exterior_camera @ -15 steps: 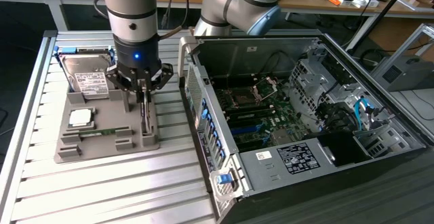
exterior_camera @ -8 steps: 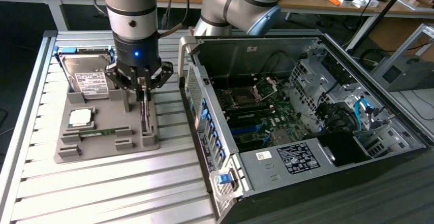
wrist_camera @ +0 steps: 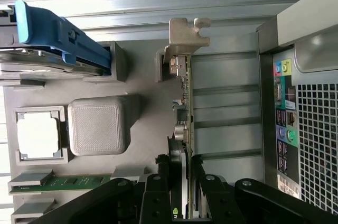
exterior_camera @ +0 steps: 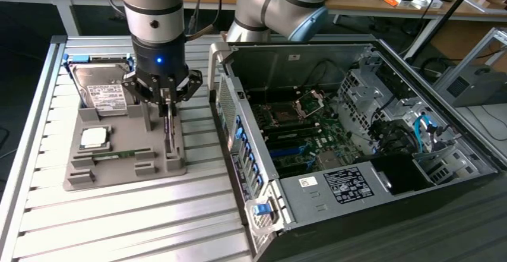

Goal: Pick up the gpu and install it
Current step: 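Pick up the gpu and move the gpu toward the slot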

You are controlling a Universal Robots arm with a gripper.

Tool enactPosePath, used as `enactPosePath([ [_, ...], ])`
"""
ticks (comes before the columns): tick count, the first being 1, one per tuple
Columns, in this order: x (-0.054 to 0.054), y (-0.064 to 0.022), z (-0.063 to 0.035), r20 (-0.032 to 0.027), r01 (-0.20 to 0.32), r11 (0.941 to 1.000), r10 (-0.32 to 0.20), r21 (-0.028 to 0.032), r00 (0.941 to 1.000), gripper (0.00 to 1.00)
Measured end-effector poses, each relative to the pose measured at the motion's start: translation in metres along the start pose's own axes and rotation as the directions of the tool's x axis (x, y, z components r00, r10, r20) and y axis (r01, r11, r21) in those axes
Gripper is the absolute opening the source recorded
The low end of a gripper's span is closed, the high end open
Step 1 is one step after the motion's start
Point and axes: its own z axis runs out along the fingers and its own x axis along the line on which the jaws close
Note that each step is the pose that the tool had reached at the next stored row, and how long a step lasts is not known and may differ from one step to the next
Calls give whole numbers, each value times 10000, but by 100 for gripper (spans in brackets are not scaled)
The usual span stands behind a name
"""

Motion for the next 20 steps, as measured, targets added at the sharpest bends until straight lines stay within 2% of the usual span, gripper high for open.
enactPosePath([
  [20, -4, 1, -133, 0, 0, 10000, 0, 0, 10000, 27],
])
